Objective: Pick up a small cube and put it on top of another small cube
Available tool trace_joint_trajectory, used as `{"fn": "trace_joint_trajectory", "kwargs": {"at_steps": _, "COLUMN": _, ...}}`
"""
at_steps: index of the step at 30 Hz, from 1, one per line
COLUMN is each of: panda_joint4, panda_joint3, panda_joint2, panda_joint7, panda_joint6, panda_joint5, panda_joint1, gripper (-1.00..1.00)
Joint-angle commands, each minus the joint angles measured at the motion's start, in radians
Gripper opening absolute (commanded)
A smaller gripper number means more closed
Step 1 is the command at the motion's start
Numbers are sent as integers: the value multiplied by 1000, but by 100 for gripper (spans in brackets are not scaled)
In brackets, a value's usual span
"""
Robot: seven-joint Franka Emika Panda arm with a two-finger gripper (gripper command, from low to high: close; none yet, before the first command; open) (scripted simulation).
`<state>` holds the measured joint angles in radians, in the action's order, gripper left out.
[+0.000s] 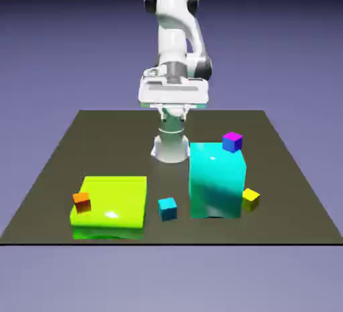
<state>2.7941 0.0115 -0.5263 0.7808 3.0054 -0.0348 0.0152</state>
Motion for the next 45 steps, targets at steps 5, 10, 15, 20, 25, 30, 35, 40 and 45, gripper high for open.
{"fn": "trace_joint_trajectory", "kwargs": {"at_steps": 5, "panda_joint4": -66, "panda_joint3": 48, "panda_joint2": 181, "panda_joint7": 165, "panda_joint6": -131, "panda_joint5": -144, "panda_joint1": 13, "gripper": 0}}
{"fn": "trace_joint_trajectory", "kwargs": {"at_steps": 10, "panda_joint4": -132, "panda_joint3": 95, "panda_joint2": 362, "panda_joint7": 330, "panda_joint6": -262, "panda_joint5": -289, "panda_joint1": 27, "gripper": 0}}
{"fn": "trace_joint_trajectory", "kwargs": {"at_steps": 15, "panda_joint4": -198, "panda_joint3": 143, "panda_joint2": 544, "panda_joint7": 495, "panda_joint6": -393, "panda_joint5": -433, "panda_joint1": 40, "gripper": 0}}
{"fn": "trace_joint_trajectory", "kwargs": {"at_steps": 20, "panda_joint4": -260, "panda_joint3": 187, "panda_joint2": 714, "panda_joint7": 650, "panda_joint6": -517, "panda_joint5": -569, "panda_joint1": 53, "gripper": 0}}
{"fn": "trace_joint_trajectory", "kwargs": {"at_steps": 25, "panda_joint4": -288, "panda_joint3": 118, "panda_joint2": 859, "panda_joint7": 538, "panda_joint6": -416, "panda_joint5": -716, "panda_joint1": 38, "gripper": 0}}
{"fn": "trace_joint_trajectory", "kwargs": {"at_steps": 30, "panda_joint4": -290, "panda_joint3": 113, "panda_joint2": 870, "panda_joint7": 530, "panda_joint6": -409, "panda_joint5": -727, "panda_joint1": 37, "gripper": -100}}
{"fn": "trace_joint_trajectory", "kwargs": {"at_steps": 35, "panda_joint4": -281, "panda_joint3": 200, "panda_joint2": 732, "panda_joint7": 671, "panda_joint6": -503, "panda_joint5": -538, "panda_joint1": 60, "gripper": -100}}
{"fn": "trace_joint_trajectory", "kwargs": {"at_steps": 40, "panda_joint4": -359, "panda_joint3": 121, "panda_joint2": 717, "panda_joint7": 478, "panda_joint6": -570, "panda_joint5": -324, "panda_joint1": 128, "gripper": -100}}
{"fn": "trace_joint_trajectory", "kwargs": {"at_steps": 45, "panda_joint4": -442, "panda_joint3": 74, "panda_joint2": 691, "panda_joint7": 294, "panda_joint6": -628, "panda_joint5": -106, "panda_joint1": 208, "gripper": -100}}
